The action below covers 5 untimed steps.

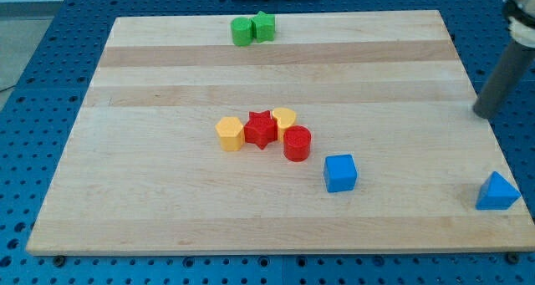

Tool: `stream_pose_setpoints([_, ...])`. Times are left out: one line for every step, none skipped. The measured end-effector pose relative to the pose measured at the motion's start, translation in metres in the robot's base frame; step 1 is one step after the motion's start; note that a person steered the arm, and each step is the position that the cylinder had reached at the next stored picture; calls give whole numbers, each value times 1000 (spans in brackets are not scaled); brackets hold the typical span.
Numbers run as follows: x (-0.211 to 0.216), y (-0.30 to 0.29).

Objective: Move your arm towards the yellow hexagon

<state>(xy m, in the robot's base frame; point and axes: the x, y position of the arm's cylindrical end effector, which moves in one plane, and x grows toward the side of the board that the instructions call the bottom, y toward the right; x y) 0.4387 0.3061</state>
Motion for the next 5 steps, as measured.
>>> stream_pose_setpoints([35,13])
stream_pose_setpoints([66,-18])
stream_pose_setpoints([86,-77])
stream_pose_setpoints([89,-138])
stream_pose_setpoints([89,-203])
